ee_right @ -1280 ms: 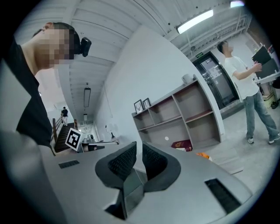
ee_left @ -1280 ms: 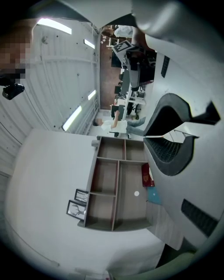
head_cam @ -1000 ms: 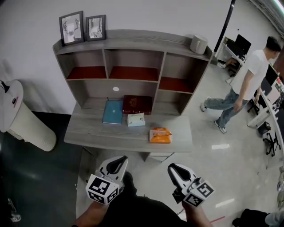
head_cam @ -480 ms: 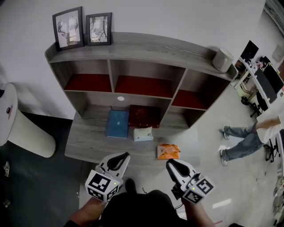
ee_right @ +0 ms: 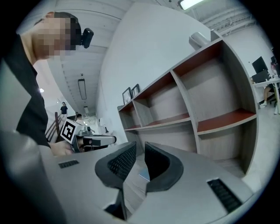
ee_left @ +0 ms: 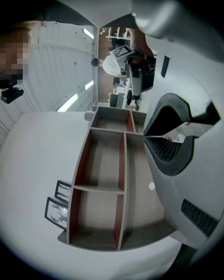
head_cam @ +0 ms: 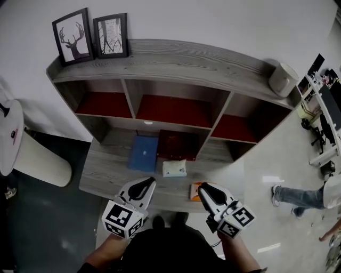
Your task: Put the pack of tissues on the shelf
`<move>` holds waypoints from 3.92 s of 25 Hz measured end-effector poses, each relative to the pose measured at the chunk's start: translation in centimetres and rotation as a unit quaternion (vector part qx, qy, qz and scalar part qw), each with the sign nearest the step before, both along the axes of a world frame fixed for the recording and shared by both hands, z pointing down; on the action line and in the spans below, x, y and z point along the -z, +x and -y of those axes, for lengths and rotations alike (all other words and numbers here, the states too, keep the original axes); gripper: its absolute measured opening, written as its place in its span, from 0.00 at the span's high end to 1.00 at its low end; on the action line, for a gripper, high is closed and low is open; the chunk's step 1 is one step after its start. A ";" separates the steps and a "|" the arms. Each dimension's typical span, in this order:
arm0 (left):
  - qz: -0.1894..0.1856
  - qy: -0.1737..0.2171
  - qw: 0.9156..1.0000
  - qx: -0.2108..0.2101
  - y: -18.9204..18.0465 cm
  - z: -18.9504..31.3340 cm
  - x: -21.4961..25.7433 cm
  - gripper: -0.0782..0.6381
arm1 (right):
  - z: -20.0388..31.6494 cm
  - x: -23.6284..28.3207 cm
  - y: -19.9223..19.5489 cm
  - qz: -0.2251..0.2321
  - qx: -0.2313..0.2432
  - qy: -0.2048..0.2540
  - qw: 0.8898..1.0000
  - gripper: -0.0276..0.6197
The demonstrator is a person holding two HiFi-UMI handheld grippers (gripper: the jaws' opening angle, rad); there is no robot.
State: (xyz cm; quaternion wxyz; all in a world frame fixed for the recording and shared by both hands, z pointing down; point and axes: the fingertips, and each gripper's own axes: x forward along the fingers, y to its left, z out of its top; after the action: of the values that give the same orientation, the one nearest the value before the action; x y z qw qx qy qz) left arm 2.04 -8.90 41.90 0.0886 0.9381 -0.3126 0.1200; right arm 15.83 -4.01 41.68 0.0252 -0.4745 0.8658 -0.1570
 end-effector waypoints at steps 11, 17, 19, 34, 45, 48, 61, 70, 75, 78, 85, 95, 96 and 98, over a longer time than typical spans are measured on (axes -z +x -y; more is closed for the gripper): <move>-0.003 0.001 0.998 0.059 3.7 3.0 -0.2 0.86 | 4.8 -3.5 2.7 -0.007 0.075 -0.044 0.996 0.92; -0.006 -0.014 0.998 0.064 3.2 4.6 -1.6 0.86 | 7.1 -5.2 1.5 -0.014 0.084 -0.079 0.993 0.85; -0.007 -0.013 0.998 0.061 3.0 5.3 -1.9 0.86 | 8.1 -6.1 1.1 -0.020 0.084 -0.091 0.992 0.83; -0.004 -0.052 0.997 0.049 2.4 8.5 -8.0 0.86 | 12.1 -21.5 -0.8 -0.149 0.114 -0.206 0.960 0.70; 0.002 -0.070 0.996 0.058 1.9 8.5 -9.7 0.86 | 12.3 -30.6 -1.1 -0.206 0.133 -0.300 0.922 0.68; 0.002 -0.074 0.995 0.063 1.5 8.4 -10.0 0.86 | 12.5 -31.9 -0.5 -0.219 0.122 -0.308 0.918 0.68; 0.000 -0.079 0.994 0.073 -0.1 8.5 -10.1 0.86 | 12.6 -30.8 -0.7 -0.246 0.127 -0.298 0.914 0.91; -0.007 -0.052 0.996 0.071 -1.2 8.8 -6.8 0.86 | 11.8 -25.2 -0.9 -0.235 0.115 -0.258 0.930 0.92; -0.009 -0.040 0.997 0.068 -1.7 8.6 -5.5 0.86 | 11.8 -20.5 -0.9 -0.217 0.094 -0.219 0.947 0.92; -0.010 -0.032 0.997 0.066 -2.0 8.6 -4.7 0.86 | 11.8 -17.5 -0.9 -0.202 0.083 -0.195 0.956 0.92; -0.015 -0.015 0.998 0.060 -2.4 8.4 -3.0 0.86 | 11.3 -10.5 -1.0 -0.169 0.064 -0.134 0.974 0.92; -0.020 0.004 0.999 0.050 -4.0 8.5 0.3 0.86 | 12.2 -0.6 -1.6 -0.125 0.047 -0.056 0.989 0.92; -0.024 0.007 0.999 0.047 -4.2 8.5 0.9 0.86 | 12.4 0.1 -1.8 -0.124 0.047 -0.049 0.990 0.92; -0.031 0.015 0.998 0.043 -4.4 8.6 2.0 0.86 | 12.8 1.5 -2.3 -0.122 0.049 -0.035 0.991 0.92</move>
State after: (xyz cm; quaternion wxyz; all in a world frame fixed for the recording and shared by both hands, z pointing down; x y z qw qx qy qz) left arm -2.36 -17.48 39.87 0.0889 0.9283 -0.3516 0.0821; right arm 13.55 -16.80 40.22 -0.1050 -0.4481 0.8783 -0.1296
